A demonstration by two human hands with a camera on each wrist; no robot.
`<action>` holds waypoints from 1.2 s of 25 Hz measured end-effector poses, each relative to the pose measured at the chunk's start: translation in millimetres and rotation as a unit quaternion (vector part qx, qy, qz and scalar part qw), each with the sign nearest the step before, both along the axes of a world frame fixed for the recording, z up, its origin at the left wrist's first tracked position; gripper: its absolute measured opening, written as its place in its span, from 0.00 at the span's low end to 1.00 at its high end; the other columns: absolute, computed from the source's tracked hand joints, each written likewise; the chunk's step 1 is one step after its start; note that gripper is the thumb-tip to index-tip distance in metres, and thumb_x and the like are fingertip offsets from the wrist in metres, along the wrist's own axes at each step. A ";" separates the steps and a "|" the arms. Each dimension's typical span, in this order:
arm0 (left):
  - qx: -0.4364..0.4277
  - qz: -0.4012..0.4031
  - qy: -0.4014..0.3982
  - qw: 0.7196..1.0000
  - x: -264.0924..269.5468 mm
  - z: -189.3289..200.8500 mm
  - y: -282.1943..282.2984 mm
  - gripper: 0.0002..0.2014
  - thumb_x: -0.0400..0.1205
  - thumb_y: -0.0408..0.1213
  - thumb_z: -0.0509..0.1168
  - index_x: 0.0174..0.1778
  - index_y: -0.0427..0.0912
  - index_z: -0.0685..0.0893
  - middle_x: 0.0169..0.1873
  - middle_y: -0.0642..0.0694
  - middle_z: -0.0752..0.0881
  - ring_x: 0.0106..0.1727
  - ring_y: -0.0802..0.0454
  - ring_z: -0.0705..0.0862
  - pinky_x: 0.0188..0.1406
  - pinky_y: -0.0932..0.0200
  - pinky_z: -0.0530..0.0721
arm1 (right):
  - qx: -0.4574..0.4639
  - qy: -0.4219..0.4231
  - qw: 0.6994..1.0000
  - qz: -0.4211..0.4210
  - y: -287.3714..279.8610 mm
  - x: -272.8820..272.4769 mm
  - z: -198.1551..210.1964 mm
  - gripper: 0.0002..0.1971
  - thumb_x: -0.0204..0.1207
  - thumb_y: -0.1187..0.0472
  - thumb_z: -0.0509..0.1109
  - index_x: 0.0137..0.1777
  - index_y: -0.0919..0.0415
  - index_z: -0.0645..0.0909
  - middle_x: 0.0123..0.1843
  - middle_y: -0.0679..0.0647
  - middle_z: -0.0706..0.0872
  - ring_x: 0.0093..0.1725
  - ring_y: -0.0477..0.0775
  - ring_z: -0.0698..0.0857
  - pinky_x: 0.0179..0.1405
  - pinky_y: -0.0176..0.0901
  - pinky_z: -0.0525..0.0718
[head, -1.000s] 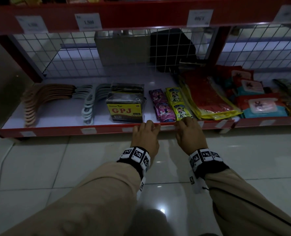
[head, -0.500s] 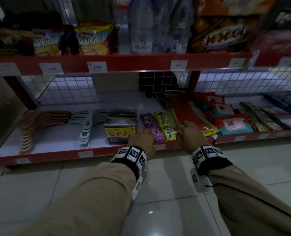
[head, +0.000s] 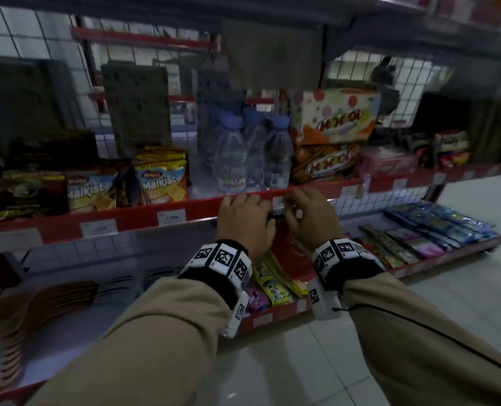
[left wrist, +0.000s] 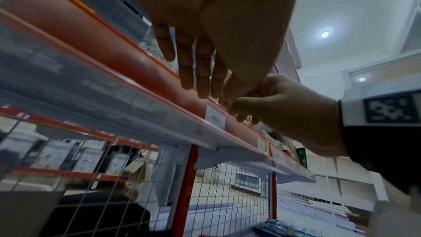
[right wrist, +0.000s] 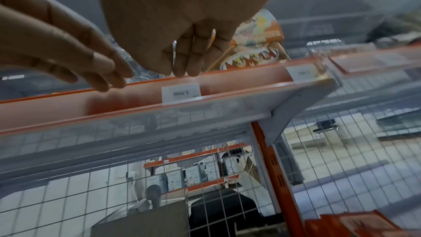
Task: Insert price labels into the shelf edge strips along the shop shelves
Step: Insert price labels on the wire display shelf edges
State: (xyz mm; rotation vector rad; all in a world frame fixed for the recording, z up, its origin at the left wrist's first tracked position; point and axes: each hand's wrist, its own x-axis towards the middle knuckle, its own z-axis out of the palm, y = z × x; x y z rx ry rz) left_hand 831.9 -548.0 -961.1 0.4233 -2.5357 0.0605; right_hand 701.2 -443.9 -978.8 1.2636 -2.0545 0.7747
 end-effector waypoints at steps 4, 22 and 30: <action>-0.012 -0.007 0.004 1.000 1.7 15.6 -15.0 0.16 0.81 0.51 0.59 0.62 0.48 0.78 0.60 0.47 0.79 0.63 0.43 0.73 0.64 0.48 0.69 | 0.009 -0.003 0.999 -0.035 -6.3 0.4 10.8 0.08 0.73 0.60 0.68 0.48 0.63 0.81 0.46 0.61 0.82 0.46 0.63 0.80 0.39 0.50 0.80; -0.042 0.108 0.068 0.991 -92.8 -14.9 37.9 0.21 0.75 0.49 0.65 0.63 0.47 0.77 0.61 0.44 0.76 0.63 0.41 0.72 0.61 0.45 0.69 | -0.029 0.083 0.996 0.017 44.4 -112.6 -25.0 0.20 0.71 0.56 0.70 0.62 0.61 0.81 0.57 0.59 0.82 0.54 0.61 0.79 0.51 0.52 0.78; -0.062 0.161 0.083 0.981 -115.6 -23.0 68.8 0.25 0.71 0.42 0.71 0.65 0.44 0.79 0.60 0.42 0.78 0.62 0.36 0.74 0.54 0.42 0.75 | 0.005 0.093 0.995 0.038 46.3 -126.1 -10.1 0.20 0.71 0.45 0.71 0.58 0.56 0.80 0.56 0.59 0.79 0.55 0.62 0.76 0.48 0.52 0.73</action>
